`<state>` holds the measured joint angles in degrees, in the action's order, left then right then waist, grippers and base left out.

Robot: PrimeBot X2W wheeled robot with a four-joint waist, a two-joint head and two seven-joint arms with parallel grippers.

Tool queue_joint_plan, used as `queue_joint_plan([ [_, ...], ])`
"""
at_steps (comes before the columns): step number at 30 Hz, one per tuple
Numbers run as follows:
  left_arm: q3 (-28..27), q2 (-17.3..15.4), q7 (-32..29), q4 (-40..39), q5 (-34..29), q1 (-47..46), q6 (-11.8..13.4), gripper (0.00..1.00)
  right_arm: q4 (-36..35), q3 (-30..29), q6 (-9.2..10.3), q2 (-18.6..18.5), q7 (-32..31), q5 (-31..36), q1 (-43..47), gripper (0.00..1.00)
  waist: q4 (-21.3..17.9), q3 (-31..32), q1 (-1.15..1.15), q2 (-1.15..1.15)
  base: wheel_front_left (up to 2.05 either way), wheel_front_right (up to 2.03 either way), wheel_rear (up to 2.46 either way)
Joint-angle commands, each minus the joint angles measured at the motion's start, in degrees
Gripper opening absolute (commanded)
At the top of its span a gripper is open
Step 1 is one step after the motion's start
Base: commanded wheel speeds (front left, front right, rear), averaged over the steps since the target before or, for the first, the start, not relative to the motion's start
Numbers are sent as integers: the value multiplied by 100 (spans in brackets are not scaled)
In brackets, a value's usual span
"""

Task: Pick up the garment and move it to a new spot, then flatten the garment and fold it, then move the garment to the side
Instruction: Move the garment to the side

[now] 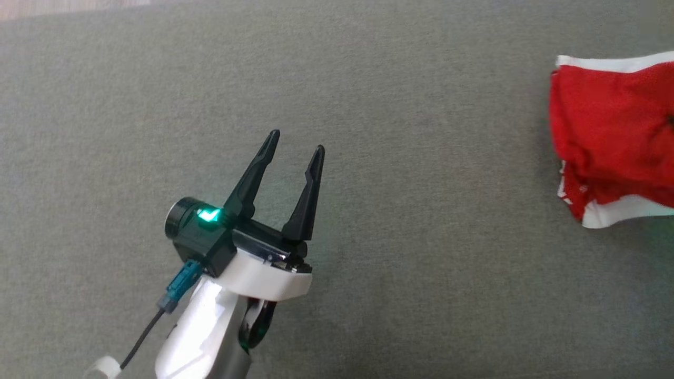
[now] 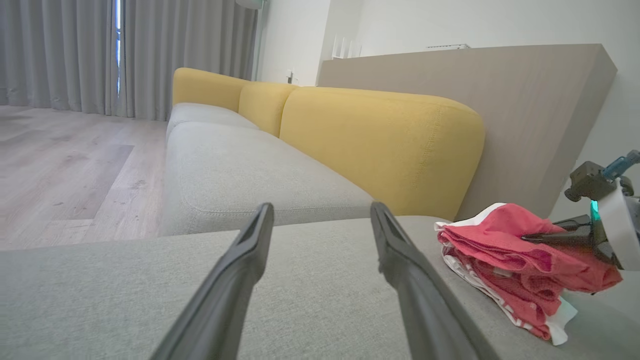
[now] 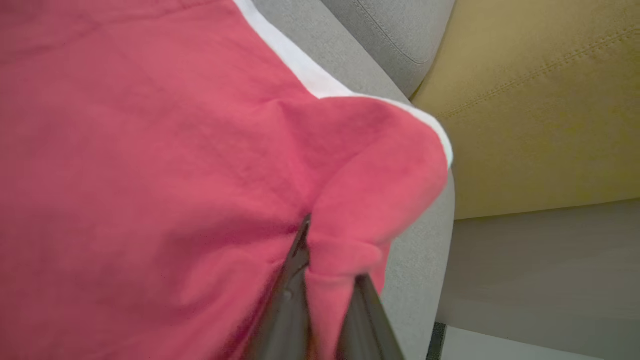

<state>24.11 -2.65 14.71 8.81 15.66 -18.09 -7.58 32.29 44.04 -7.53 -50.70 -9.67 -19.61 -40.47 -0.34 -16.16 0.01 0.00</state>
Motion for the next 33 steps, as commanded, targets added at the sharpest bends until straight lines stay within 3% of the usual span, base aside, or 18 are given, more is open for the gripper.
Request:
queue_joint_plan([
  [1,-167,-22,29,-170,33,-197,16,100,-44,-7,4,-292,6,-10,-67,0,76,-76,-1,0,0,0,0],
  [8,-196,-22,29,-145,28,-247,12,100,279,60,4,-406,-116,217,-230,0,223,-202,-1,0,0,0,0],
  [24,-280,-22,29,-121,-6,-157,10,100,519,-651,4,-32,-432,386,75,0,213,-146,-1,0,0,0,0],
  [25,-282,-22,29,-115,-5,-147,9,100,497,-729,4,0,-441,377,104,44,205,-122,-1,0,0,0,0],
  [26,-285,-22,29,-109,-3,-134,9,100,480,-814,4,35,-457,362,136,100,197,-95,-1,0,0,0,0],
  [33,-355,-22,29,-44,4,23,9,100,204,-1390,4,349,-572,354,286,100,114,258,-1,0,0,0,0],
])
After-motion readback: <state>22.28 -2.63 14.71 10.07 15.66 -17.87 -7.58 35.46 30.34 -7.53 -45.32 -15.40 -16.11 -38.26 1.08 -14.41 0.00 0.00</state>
